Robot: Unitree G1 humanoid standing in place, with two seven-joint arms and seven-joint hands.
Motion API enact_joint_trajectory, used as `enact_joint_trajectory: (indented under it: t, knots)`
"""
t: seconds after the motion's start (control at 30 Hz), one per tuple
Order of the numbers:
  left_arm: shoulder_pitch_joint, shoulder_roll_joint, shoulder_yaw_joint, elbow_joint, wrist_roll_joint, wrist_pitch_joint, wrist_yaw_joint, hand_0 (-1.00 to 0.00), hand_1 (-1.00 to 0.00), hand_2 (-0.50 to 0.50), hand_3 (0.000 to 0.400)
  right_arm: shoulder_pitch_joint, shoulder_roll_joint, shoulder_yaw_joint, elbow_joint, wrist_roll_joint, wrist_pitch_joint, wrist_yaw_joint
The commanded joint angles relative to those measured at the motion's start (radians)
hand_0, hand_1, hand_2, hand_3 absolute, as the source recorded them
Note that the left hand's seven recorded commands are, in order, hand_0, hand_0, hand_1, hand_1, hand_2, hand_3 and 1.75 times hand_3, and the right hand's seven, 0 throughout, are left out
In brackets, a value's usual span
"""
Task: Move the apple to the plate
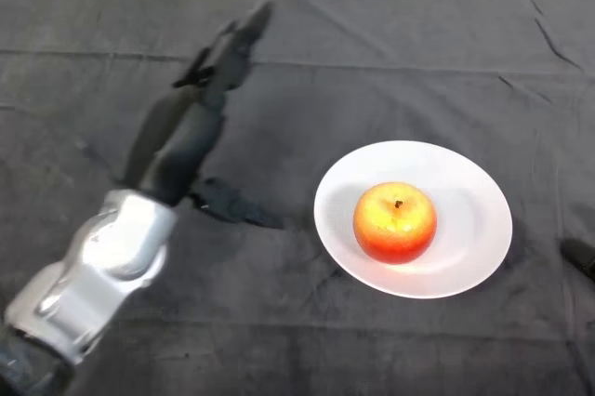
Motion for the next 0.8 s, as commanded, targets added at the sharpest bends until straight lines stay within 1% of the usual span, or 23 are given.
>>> enact_joint_trajectory:
  t: [0.03, 0.3, 0.43, 0.6, 0.67, 0.8]
  knots:
    - [0.035, 0.064, 0.045, -0.048, -0.014, -0.032, 0.027, 0.00, 0.00, 0.00, 0.000, 0.013, -0.013, -0.0089, -0.015, 0.0057, 0.001, 0.0021]
    - [0.115, 0.098, 0.177, 0.004, -0.035, -0.083, 0.074, 0.00, 0.00, 0.00, 0.000, 0.013, -0.013, -0.0092, -0.016, 0.0058, 0.001, 0.0013]
    - [0.163, 0.127, 0.258, 0.027, -0.068, -0.111, 0.087, 0.00, 0.00, 0.00, 0.000, 0.013, -0.013, -0.0093, -0.016, 0.0058, 0.001, 0.0011]
    - [0.228, 0.160, 0.371, 0.074, -0.122, -0.165, 0.102, 0.00, 0.00, 0.00, 0.000, 0.013, -0.013, -0.0094, -0.016, 0.0059, 0.001, 0.0010]
    - [0.237, 0.169, 0.412, 0.106, -0.144, -0.183, 0.105, 0.00, 0.00, 0.00, 0.000, 0.013, -0.013, -0.0094, -0.016, 0.0059, 0.002, 0.0011]
    - [0.232, 0.178, 0.486, 0.188, -0.176, -0.215, 0.116, 0.00, 0.00, 0.00, 0.000, 0.013, -0.013, -0.0094, -0.016, 0.0059, 0.002, 0.0014]
